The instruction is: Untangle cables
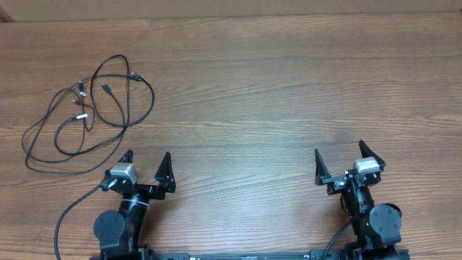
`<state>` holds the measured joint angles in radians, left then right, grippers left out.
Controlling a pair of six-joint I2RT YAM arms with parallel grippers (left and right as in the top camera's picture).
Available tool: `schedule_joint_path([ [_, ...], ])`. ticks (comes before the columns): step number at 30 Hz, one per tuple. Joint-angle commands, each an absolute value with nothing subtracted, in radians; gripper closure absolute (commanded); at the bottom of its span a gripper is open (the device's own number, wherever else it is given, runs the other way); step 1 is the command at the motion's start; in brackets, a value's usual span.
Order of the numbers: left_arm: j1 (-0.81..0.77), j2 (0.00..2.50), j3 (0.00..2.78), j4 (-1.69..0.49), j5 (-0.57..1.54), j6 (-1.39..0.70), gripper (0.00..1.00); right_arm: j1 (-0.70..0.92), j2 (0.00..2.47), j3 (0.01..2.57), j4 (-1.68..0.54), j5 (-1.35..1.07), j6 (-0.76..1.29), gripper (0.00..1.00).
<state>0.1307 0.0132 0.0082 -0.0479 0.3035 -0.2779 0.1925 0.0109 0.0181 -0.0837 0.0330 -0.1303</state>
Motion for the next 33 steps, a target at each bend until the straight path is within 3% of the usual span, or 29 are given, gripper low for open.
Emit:
schedule_joint_path([
  [1, 0.131, 0.004, 0.005, -0.049, 0.292, -0.248, 0.0, 0.195, 0.003, 0.008, -0.081, 0.032, -0.125, 0.0],
  [10, 0.131, 0.005, 0.005, -0.061, 0.165, -0.02, 0.01, 0.195, 0.003, 0.008, -0.081, 0.032, -0.125, 0.0],
  [19, 0.131, 0.005, 0.005, -0.077, -0.013, -0.021, 0.01, 0.195, 0.003, 0.008, -0.081, 0.032, -0.125, 0.0],
  [33, 0.131, 0.005, 0.005, -0.077, -0.01, -0.022, 0.0, 0.195, 0.003, 0.008, -0.081, 0.032, -0.125, 0.0],
])
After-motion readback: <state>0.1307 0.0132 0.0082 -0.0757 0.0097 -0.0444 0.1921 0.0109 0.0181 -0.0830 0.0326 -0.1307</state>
